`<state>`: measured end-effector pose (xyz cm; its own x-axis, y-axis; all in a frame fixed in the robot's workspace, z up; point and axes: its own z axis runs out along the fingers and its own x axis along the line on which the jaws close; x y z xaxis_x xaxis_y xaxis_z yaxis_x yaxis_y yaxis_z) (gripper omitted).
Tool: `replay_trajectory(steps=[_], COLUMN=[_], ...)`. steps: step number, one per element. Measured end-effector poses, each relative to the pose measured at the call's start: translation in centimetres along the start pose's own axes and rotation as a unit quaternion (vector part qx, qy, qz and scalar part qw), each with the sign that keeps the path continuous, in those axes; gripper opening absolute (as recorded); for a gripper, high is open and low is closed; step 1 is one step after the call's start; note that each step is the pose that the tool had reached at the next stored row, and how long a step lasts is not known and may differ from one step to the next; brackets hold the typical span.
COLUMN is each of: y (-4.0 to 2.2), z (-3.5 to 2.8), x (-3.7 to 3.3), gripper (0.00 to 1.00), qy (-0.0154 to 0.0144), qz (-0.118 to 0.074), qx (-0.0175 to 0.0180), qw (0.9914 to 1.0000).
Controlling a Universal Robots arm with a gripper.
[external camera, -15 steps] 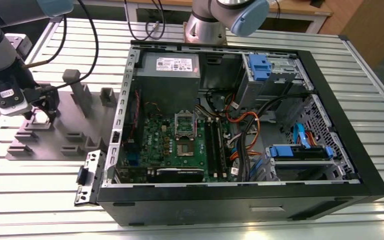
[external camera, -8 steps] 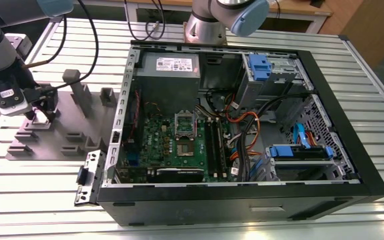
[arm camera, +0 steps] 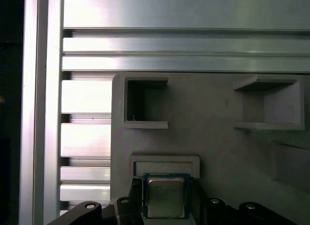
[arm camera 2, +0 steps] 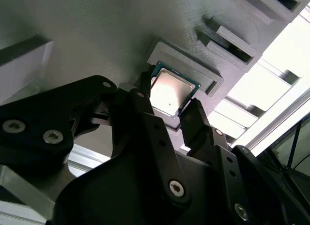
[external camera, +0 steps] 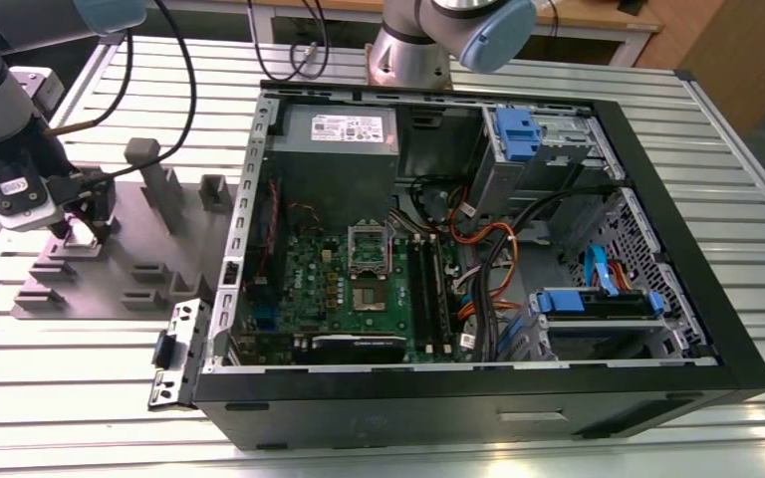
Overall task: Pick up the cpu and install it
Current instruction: 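Pick up the cpu and move it towards the insertion slot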
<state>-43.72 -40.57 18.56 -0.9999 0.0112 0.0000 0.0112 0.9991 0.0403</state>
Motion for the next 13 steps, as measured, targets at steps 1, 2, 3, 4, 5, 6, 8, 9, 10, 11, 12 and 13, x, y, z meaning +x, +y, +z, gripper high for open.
replay_trajectory(steps=[1, 2, 3, 4, 5, 6, 8, 9, 10, 11, 12, 13], y=[0.00, 0.00, 0.00, 0.00, 0.00, 0.00, 0.00, 0.00, 0.00, 0.00, 0.00, 0.00], z=[0.00, 0.00, 0.00, 0.01, 0.00, 0.01, 0.01, 0.01, 0.01, 0.02, 0.03, 0.05], x=[0.00, 0.00, 0.00, 0.00, 0.00, 0.00, 0.00, 0.00, 0.00, 0.00, 0.00, 0.00], gripper=[0.51, 0.51, 0.51, 0.51, 0.51, 0.51, 0.51, 0.53, 0.53, 0.58, 0.58, 0.58], qy=[0.0000, 0.0000, 0.0000, 0.0000, 0.0000, 0.0000, 0.0000, 0.0000, 0.0000, 0.0000, -0.0001, -0.0001], qz=[0.000, 0.000, 0.000, 0.000, 0.000, 0.000, 0.000, 0.000, 0.000, 0.000, 0.000, 0.000], qx=[0.0000, 0.0000, 0.0000, 0.0000, 0.0000, 0.0000, 0.0000, 0.0000, 0.0000, 0.0000, 0.0000, -0.0001], qw=[1.00000, 1.00000, 1.00000, 1.00000, 1.00000, 1.00000, 1.00000, 1.00000, 1.00000, 1.00000, 1.00000, 1.00000])
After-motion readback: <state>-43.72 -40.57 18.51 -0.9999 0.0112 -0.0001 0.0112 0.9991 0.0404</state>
